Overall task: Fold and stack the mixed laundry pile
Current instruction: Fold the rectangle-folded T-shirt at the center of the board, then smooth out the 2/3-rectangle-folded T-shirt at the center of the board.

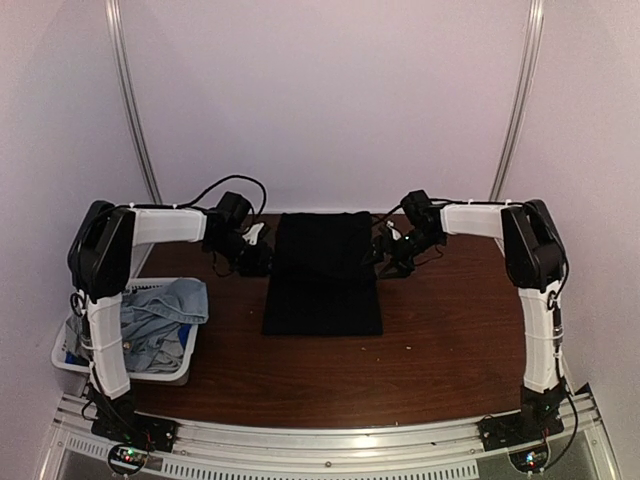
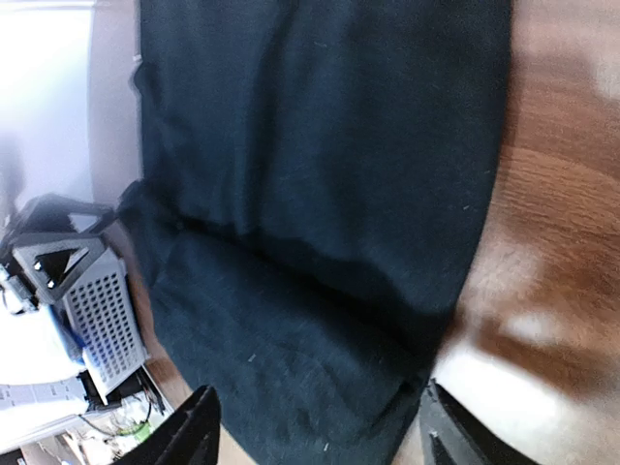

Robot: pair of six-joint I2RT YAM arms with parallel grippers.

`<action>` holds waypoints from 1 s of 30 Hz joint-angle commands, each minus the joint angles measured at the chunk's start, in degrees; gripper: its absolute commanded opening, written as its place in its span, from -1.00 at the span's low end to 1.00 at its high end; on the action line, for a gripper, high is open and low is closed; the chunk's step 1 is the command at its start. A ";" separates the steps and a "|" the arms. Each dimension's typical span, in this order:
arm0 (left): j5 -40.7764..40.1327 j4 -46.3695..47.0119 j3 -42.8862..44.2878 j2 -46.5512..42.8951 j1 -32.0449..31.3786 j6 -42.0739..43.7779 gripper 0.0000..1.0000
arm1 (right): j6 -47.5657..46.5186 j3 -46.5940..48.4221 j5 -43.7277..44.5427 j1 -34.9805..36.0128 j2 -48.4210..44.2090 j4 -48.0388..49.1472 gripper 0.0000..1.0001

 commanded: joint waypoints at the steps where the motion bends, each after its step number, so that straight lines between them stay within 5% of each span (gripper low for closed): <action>1: 3.89 4.69 -4.86 -8.16 0.36 0.17 -0.09 | 0.06 -3.77 -4.11 -0.59 -9.25 1.37 0.44; 9: 8.31 12.24 -12.89 -11.57 -1.71 -3.65 -0.04 | 9.04 -17.59 -6.90 4.87 -16.08 14.49 0.14; 16: 8.54 18.85 -13.94 -7.55 -3.16 -7.81 -0.10 | 11.06 -18.41 -6.09 9.18 -11.16 18.94 -0.13; 30: 7.04 18.41 -0.60 4.47 -1.39 -5.26 -0.18 | 1.81 6.99 2.70 4.38 5.05 5.79 -0.37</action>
